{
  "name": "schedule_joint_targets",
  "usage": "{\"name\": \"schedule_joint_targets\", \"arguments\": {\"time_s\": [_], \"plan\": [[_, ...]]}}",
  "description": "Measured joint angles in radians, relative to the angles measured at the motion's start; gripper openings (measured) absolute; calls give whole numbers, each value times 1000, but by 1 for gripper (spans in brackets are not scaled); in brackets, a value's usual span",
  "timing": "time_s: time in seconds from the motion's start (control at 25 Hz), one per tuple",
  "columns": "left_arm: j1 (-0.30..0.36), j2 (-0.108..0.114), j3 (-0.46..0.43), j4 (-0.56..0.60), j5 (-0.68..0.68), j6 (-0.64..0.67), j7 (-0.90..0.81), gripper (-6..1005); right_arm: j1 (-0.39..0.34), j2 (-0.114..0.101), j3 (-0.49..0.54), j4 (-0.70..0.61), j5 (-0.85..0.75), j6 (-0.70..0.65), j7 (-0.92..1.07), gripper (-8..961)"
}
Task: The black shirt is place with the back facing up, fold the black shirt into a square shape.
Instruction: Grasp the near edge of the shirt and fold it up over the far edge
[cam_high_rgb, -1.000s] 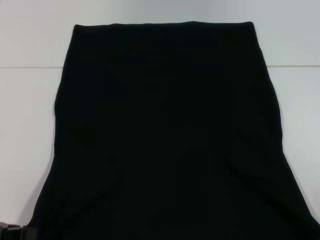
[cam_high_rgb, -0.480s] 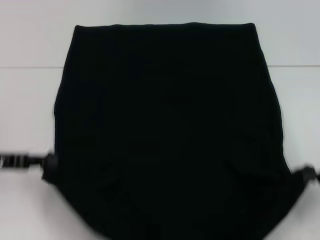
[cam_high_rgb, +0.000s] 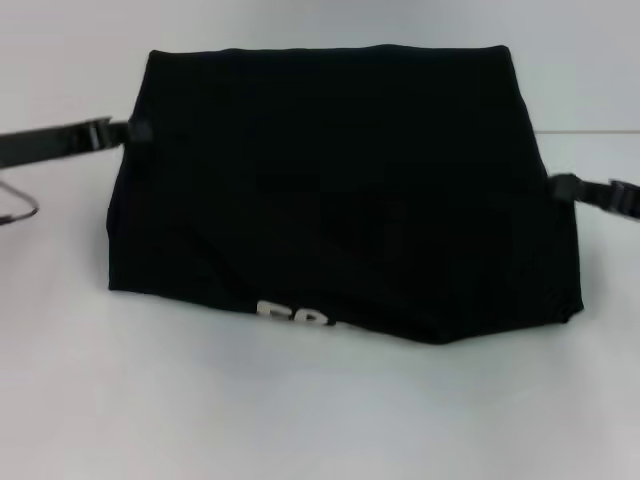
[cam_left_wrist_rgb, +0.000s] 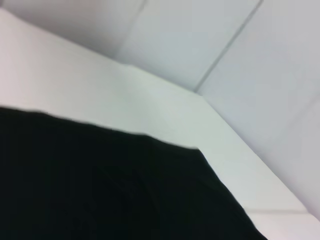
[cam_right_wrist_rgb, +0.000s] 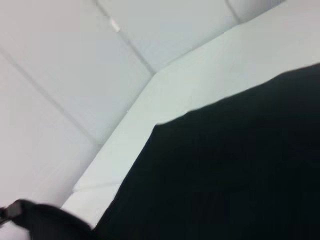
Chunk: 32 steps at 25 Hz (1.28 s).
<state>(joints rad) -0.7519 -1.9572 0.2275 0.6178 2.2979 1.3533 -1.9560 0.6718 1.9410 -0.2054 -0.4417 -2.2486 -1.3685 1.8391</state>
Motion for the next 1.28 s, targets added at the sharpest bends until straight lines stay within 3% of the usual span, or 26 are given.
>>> {"name": "schedule_joint_targets", "arguments": {"time_s": [0.32, 0.56, 0.68, 0.96, 1.16, 1.28], "plan": [[-68, -17, 7, -129, -122, -313, 145, 15, 142, 49, -44, 81, 11, 421, -1, 30], [-108, -56, 8, -182, -153, -517, 257, 16, 240, 75, -144, 139, 12, 690, -5, 30], [-132, -75, 9, -187, -159, -593, 314, 16, 268, 87, -155, 143, 12, 772, -6, 30], [-168, -75, 9, -253, -252, -751, 454, 35, 296, 89, -169, 149, 12, 865, -14, 31], [-168, -74, 9, -286, -285, -789, 500, 48, 299, 89, -178, 169, 12, 884, -16, 31], [-160, -85, 9, -298, -286, -801, 513, 56, 296, 90, -181, 176, 12, 891, -17, 31]]}}
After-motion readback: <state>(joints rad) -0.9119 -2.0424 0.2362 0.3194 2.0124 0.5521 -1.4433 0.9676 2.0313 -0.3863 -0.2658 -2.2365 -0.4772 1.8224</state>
